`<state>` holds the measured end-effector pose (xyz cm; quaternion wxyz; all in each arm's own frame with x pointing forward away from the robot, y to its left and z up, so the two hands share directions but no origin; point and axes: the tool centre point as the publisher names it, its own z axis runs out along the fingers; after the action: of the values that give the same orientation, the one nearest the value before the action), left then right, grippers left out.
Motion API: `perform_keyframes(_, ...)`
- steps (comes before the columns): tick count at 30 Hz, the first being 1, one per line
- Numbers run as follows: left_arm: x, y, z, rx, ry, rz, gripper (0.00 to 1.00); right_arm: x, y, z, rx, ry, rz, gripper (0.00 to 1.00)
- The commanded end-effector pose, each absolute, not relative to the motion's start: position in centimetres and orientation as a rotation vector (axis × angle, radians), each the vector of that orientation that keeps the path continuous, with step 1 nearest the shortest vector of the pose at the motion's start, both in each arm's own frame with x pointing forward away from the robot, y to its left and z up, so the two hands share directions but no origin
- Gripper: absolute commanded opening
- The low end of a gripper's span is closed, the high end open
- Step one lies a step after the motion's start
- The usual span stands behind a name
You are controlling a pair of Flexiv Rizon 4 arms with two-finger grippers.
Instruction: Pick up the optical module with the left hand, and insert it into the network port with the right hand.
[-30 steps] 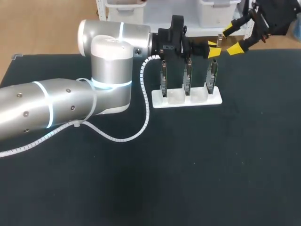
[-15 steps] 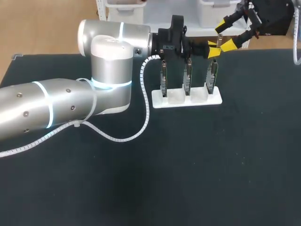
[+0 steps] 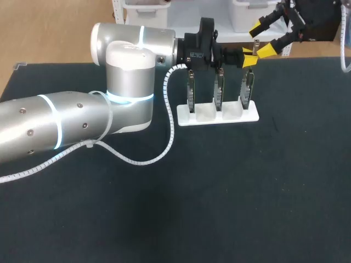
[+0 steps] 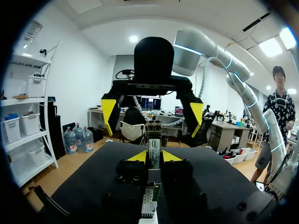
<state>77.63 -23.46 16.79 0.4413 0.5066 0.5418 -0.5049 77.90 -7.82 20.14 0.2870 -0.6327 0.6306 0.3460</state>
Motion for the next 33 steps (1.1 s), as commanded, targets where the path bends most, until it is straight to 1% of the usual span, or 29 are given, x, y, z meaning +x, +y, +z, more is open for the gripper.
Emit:
perform_keyframes(1, 77.75, -23.50, 16.88, 1.261, 1.351, -1.254, 0.00, 77.98, -7.84, 20.15, -1.689, 1.682, 0.930, 1.00)
perform_keyframes(12, 77.75, -23.50, 16.88, 1.261, 1.351, -1.254, 0.00, 77.68, -7.78, 20.07, -1.689, 1.681, 0.944, 1.00)
perform_keyframes(13, 77.75, -23.50, 16.88, 1.261, 1.351, -1.254, 0.00, 77.65, -7.75, 20.06, -1.690, 1.677, 0.950, 0.89)
perform_keyframes(14, 77.75, -23.50, 16.88, 1.261, 1.351, -1.254, 0.00, 77.62, -7.73, 20.06, -1.690, 1.676, 0.949, 0.49)
perform_keyframes(15, 77.75, -23.50, 16.88, 1.261, 1.351, -1.254, 0.00, 77.61, -7.72, 20.05, -1.690, 1.675, 0.951, 0.40)
perform_keyframes(16, 77.75, -23.50, 16.88, 1.261, 1.351, -1.254, 0.00, 77.58, -7.69, 20.05, -1.690, 1.672, 0.954, 0.17)
perform_keyframes(17, 77.75, -23.50, 16.88, 1.261, 1.351, -1.254, 0.00, 77.55, -7.68, 20.05, -1.690, 1.670, 0.955, 0.00)
perform_keyframes(33, 77.75, -23.50, 16.88, 1.261, 1.351, -1.254, 0.00, 77.47, -7.79, 19.98, -1.675, 1.672, 0.957, 0.00)
